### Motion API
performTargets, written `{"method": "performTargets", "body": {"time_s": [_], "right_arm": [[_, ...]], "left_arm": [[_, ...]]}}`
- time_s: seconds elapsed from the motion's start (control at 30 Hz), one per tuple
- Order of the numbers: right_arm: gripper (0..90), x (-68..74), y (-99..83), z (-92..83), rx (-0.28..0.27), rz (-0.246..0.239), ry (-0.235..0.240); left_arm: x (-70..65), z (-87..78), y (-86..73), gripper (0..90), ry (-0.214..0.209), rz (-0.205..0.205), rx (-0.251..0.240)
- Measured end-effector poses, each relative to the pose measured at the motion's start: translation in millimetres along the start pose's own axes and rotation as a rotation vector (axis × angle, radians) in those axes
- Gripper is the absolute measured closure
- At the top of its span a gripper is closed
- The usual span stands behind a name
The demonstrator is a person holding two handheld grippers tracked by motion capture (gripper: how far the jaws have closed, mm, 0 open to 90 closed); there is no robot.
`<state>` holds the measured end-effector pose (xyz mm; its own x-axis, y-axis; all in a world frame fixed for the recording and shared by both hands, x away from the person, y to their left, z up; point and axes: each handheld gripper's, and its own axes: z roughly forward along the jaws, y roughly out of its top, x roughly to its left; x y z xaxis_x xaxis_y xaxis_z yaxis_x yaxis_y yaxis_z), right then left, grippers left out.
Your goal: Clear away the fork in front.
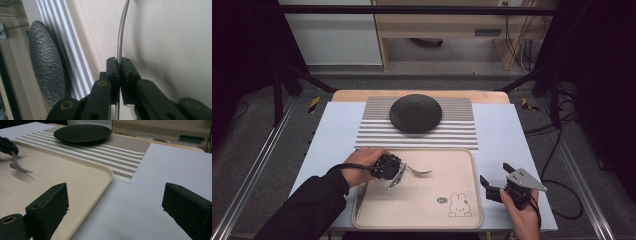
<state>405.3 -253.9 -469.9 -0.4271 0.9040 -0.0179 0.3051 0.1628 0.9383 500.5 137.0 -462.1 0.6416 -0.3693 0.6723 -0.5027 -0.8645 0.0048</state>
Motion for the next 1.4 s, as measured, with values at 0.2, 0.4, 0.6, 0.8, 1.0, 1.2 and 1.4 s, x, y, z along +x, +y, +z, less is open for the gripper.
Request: {"method": "performTargets", "body": {"time_s": [0.2,0.4,0.6,0.8,1.0,1.2,1.4], "right_arm": [[7.3,-0.8,-0.1,-0.9,-0.006,0.009,0.001],[7.2,-0.1,0.1,-0.4,-0.001,0.009,0.003],[7.1,0.7,-0.2,0.3,0.003,0.01,0.003],[7.1,0.4,-0.2,0.2,0.004,0.01,0.007],[7.2,1.3,0.0,0.8,0.007,0.009,0.009],[7.2,1.2,-0.2,1.1,0.008,0.008,0.009],[7.2,1.9,-0.2,1.6,0.013,0.004,0.014]], "left_arm": [[-1.8,-14.6,0.0,74.3,0.019,-0.022,-0.025],[2.7,-36.8,-1.1,65.1,0.042,-0.174,-0.081],[7.6,-35.6,0.4,62.3,0.046,-0.464,-0.167],[8.1,-24.6,2.7,73.2,0.028,-0.719,-0.24],[8.1,-15.2,8.5,84.2,0.022,-0.868,-0.247],[9.9,-7.0,14.4,89.7,0.005,-0.983,-0.234],[9.1,6.8,21.3,90.0,-0.038,-1.02,-0.208]]}}
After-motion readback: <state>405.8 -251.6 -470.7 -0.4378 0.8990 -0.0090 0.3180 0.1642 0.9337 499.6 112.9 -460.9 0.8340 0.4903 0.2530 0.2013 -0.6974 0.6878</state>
